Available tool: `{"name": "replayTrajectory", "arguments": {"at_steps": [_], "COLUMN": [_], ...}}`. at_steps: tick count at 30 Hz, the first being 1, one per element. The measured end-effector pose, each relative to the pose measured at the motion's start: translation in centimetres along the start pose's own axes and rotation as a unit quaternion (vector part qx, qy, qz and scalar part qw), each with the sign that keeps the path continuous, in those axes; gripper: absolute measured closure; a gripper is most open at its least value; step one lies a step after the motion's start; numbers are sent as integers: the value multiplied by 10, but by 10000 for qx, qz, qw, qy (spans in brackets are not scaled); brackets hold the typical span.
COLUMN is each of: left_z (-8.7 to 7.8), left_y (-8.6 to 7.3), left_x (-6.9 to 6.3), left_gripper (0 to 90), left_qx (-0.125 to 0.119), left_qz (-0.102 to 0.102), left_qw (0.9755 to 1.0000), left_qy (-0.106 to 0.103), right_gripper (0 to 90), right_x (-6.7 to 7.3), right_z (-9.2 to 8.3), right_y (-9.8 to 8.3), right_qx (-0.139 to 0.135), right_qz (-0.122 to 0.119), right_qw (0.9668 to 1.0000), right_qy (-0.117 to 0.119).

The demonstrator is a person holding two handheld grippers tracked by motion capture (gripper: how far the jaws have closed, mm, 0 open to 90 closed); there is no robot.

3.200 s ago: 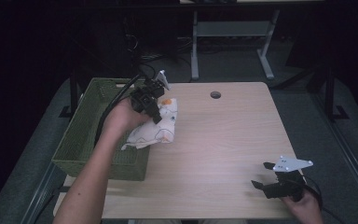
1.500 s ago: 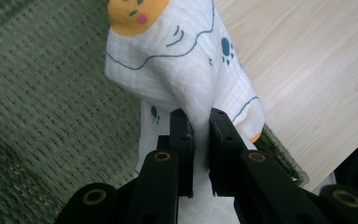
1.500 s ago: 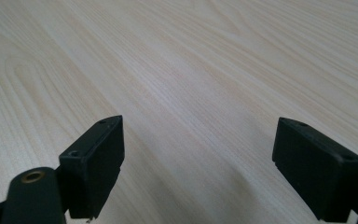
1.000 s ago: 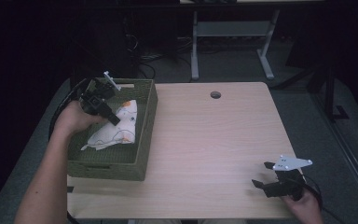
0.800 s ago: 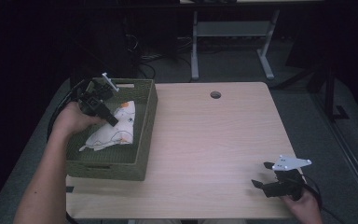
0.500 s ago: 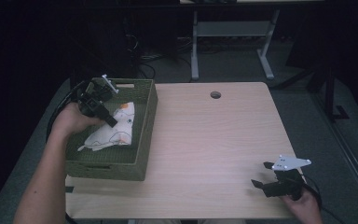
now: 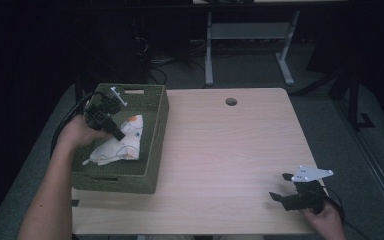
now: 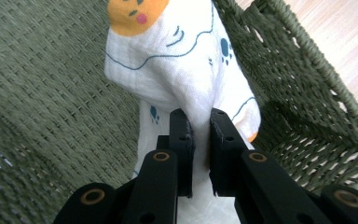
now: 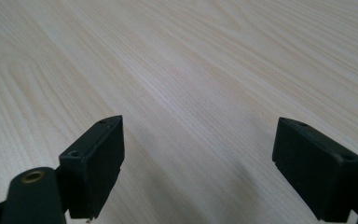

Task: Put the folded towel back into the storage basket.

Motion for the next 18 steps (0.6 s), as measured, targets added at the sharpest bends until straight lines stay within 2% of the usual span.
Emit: {"name": "replayTrajectory", "arguments": {"at_steps": [8, 18], "left_z": [16, 26], "left_y": [1, 4], "left_x": [3, 5], "left_gripper": [816, 810], "left_qx": [85, 217], "left_qz": [90, 410], "left_qw": [9999, 9989], "left_qy": [-12, 91], "right_gripper": [164, 165], "right_x": [-3, -2], "right_z": [-2, -3], "right_y": [-1, -1], "right_qx": [1, -1], "right_qz": [-41, 24], "right_qw": [10000, 10000], "right_qy": [-23, -37]}}
Point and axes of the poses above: each handheld gripper's, and its own axes: z roughly forward along the jaws, y roughly out of its top, x roughly to its left, the point moved 1 cm from there along z, roughly forward along the jaws, and after that the axes turned 12 degrees about z, right-handed, at the moved point
